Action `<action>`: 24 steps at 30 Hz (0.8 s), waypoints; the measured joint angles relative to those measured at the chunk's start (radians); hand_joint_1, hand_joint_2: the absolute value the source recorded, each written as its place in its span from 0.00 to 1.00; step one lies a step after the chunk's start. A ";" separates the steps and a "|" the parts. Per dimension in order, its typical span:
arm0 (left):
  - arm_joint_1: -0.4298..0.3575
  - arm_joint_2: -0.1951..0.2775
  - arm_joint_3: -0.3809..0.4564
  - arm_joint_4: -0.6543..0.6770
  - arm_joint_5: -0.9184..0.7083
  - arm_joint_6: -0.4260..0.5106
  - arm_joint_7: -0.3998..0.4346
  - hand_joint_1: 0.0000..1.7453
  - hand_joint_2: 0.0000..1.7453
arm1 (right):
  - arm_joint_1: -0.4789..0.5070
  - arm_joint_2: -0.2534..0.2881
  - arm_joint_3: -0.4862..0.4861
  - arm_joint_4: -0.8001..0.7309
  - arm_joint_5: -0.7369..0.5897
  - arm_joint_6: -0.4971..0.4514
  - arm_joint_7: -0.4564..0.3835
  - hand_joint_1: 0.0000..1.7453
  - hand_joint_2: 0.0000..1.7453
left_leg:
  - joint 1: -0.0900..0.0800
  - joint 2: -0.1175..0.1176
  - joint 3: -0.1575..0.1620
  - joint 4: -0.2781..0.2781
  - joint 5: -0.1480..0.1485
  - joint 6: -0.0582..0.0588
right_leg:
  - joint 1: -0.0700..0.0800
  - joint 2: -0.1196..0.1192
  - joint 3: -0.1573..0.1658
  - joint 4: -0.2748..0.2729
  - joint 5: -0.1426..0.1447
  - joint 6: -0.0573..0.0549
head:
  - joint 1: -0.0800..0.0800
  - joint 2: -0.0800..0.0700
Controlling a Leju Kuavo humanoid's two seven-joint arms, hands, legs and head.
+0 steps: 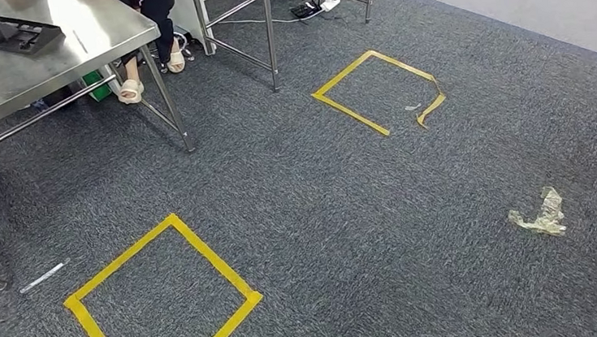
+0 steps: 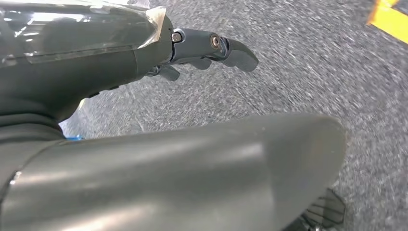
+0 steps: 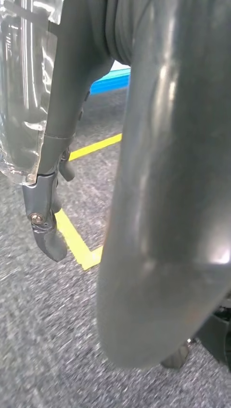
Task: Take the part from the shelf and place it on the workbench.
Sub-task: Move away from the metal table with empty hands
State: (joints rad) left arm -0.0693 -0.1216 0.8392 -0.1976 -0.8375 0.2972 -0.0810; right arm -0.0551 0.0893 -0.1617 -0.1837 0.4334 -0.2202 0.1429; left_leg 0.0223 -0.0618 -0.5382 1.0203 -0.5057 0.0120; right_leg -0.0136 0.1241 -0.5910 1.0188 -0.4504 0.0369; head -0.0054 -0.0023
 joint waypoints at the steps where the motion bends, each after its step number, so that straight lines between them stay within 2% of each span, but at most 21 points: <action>1: -0.001 -0.001 0.000 0.000 0.000 0.000 0.001 0.00 0.00 | 0.001 0.000 0.000 0.000 0.000 0.000 0.000 0.00 0.00 | 0.000 0.011 0.002 -0.006 0.004 0.007 | 0.001 -0.011 -0.007 0.007 -0.003 0.005 | 0.001 0.000; 2: -0.001 -0.001 0.000 0.000 0.000 0.001 0.001 0.00 0.00 | 0.001 -0.001 0.000 0.000 0.000 0.000 0.000 0.00 0.00 | 0.002 0.025 0.003 -0.011 0.009 0.014 | 0.002 -0.033 -0.021 0.032 -0.017 0.006 | 0.004 0.000; 4: 0.000 -0.002 0.000 0.000 -0.001 0.002 0.002 0.00 0.00 | -0.001 -0.001 0.000 0.000 0.000 -0.001 0.000 0.00 0.00 | 0.002 0.054 0.004 -0.017 0.012 0.022 | 0.003 -0.088 -0.073 0.137 -0.070 0.004 | 0.012 0.000; 6: 0.001 -0.002 0.000 0.000 -0.002 0.001 0.001 0.00 0.00 | -0.002 -0.001 0.000 0.001 -0.001 -0.001 -0.001 0.00 0.00 | 0.001 0.085 0.002 -0.017 0.011 0.024 | -0.002 -0.109 -0.128 0.254 -0.115 0.008 | 0.015 0.000; 7: 0.001 -0.002 0.000 0.000 -0.002 0.000 0.000 0.00 0.00 | 0.000 -0.001 0.000 0.001 -0.002 -0.002 -0.001 0.00 0.00 | 0.001 0.099 0.002 -0.016 0.010 0.023 | -0.006 -0.113 -0.134 0.271 -0.118 0.015 | 0.015 0.000; 8: 0.001 -0.003 0.000 0.000 -0.004 0.000 -0.001 0.00 0.00 | 0.001 -0.002 -0.001 0.001 -0.003 -0.002 -0.001 0.00 0.00 | 0.002 0.112 0.003 -0.016 0.009 0.021 | -0.010 -0.119 -0.119 0.248 -0.105 0.025 | 0.015 0.000; 9: 0.001 -0.003 0.000 0.000 -0.004 0.000 -0.002 0.00 0.00 | 0.003 -0.002 -0.002 0.001 -0.003 -0.003 -0.001 0.00 0.00 | 0.004 0.123 0.005 -0.015 0.007 0.017 | -0.014 -0.129 -0.083 0.186 -0.082 0.036 | 0.015 0.000; 10: 0.001 -0.003 0.000 0.000 -0.005 0.000 -0.002 0.00 0.00 | 0.002 -0.002 -0.002 0.001 -0.004 -0.003 -0.001 0.00 0.00 | 0.005 0.134 0.008 -0.015 0.004 0.012 | -0.016 -0.151 -0.041 0.110 -0.058 0.044 | 0.015 0.000; 11: 0.001 -0.003 0.000 0.000 -0.005 0.000 -0.002 0.00 0.00 | 0.001 -0.001 -0.003 0.001 -0.003 -0.003 0.000 0.00 0.00 | 0.003 0.144 0.012 -0.014 0.000 0.005 | -0.015 -0.170 -0.005 0.048 -0.038 0.047 | 0.017 0.000; 12: 0.000 -0.002 0.000 0.000 -0.005 0.000 -0.002 0.00 0.00 | -0.001 0.000 -0.004 0.001 -0.002 -0.003 0.000 0.00 0.00 | 0.001 0.153 0.016 -0.014 -0.004 -0.003 | -0.013 -0.183 0.018 0.010 -0.026 0.042 | 0.016 0.000; 13: 0.000 -0.002 0.000 0.000 -0.004 0.001 -0.001 0.00 0.00 | -0.002 0.001 -0.004 0.001 0.000 -0.003 0.000 0.00 0.00 | -0.001 0.161 0.020 -0.014 -0.006 -0.010 | -0.009 -0.188 0.024 -0.002 -0.022 0.034 | 0.015 0.000; 15: -0.004 -0.002 0.000 0.000 -0.003 0.002 -0.001 0.00 0.00 | -0.001 0.001 -0.005 0.001 0.001 -0.003 0.001 0.00 0.00 | 0.000 0.175 0.028 -0.018 -0.009 -0.024 | -0.007 -0.168 0.020 0.000 -0.019 0.015 | 0.012 0.000; 16: -0.006 -0.002 0.000 0.000 -0.003 0.002 0.000 0.00 0.00 | 0.001 0.001 -0.006 0.001 0.002 -0.003 0.002 0.00 0.00 | 0.003 0.167 0.030 -0.014 -0.015 -0.029 | -0.010 -0.157 0.020 -0.001 -0.018 0.008 | 0.010 0.000; 17: -0.007 -0.002 0.000 0.000 -0.002 0.003 0.000 0.00 0.00 | 0.001 0.001 -0.006 0.002 0.003 -0.003 0.002 0.00 0.00 | 0.005 0.148 0.024 0.006 -0.033 -0.033 | -0.013 -0.147 0.021 -0.003 -0.016 -0.002 | 0.007 0.000; 18: -0.007 -0.002 0.001 0.000 -0.001 0.004 0.001 0.00 0.00 | 0.001 0.001 -0.007 0.002 0.005 -0.002 0.003 0.00 0.00 | 0.007 0.122 0.007 0.046 -0.060 -0.035 | -0.017 -0.137 0.024 -0.005 -0.014 -0.010 | 0.004 0.000; 19: -0.006 -0.002 0.001 0.000 0.000 0.005 0.002 0.00 0.00 | 0.000 0.002 -0.007 0.002 0.008 -0.001 0.003 0.00 0.00 | 0.008 0.093 -0.021 0.107 -0.094 -0.035 | -0.016 -0.127 0.023 -0.005 -0.014 -0.016 | 0.000 0.000; 20: -0.004 -0.002 0.001 0.000 0.001 0.006 0.003 0.00 0.00 | -0.001 0.003 -0.007 0.002 0.011 0.000 0.003 0.00 0.00 | 0.007 0.076 -0.057 0.179 -0.127 -0.033 | -0.014 -0.116 0.022 -0.005 -0.013 -0.021 | -0.001 0.000; 21: -0.002 -0.002 0.002 0.000 0.002 0.006 0.004 0.00 0.00 | -0.001 0.004 -0.007 0.002 0.013 0.000 0.003 0.00 0.00 | 0.007 0.067 -0.088 0.238 -0.146 -0.032 | -0.011 -0.104 0.022 -0.005 -0.013 -0.023 | -0.001 0.000; 22: 0.000 -0.002 0.002 0.000 0.004 0.006 0.005 0.00 0.00 | -0.001 0.004 -0.007 0.002 0.016 0.000 0.003 0.00 0.00 | 0.007 0.063 -0.110 0.272 -0.149 -0.030 | -0.008 -0.090 0.022 -0.005 -0.013 -0.024 | -0.001 0.000; 23: 0.001 -0.002 0.003 0.000 0.006 0.007 0.005 0.00 0.00 | 0.000 0.004 -0.007 0.002 0.018 0.000 0.003 0.00 0.00 | 0.007 0.060 -0.112 0.265 -0.129 -0.028 | -0.006 -0.076 0.024 -0.004 -0.013 -0.024 | -0.001 0.000; 24: 0.002 -0.002 0.003 0.000 0.008 0.007 0.005 0.00 0.00 | 0.000 0.004 -0.007 0.002 0.021 0.000 0.003 0.00 0.00 | 0.007 0.056 -0.096 0.222 -0.094 -0.025 | -0.006 -0.063 0.026 -0.004 -0.013 -0.024 | -0.001 0.000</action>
State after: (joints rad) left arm -0.0677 -0.1231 0.8426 -0.1980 -0.8291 0.3042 -0.0755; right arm -0.0549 0.0930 -0.1685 -0.1820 0.4540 -0.2201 0.1456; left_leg 0.0290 -0.0063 -0.6342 1.2427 -0.5997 -0.0126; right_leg -0.0192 0.0613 -0.5652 1.0149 -0.4636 0.0131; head -0.0067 -0.0023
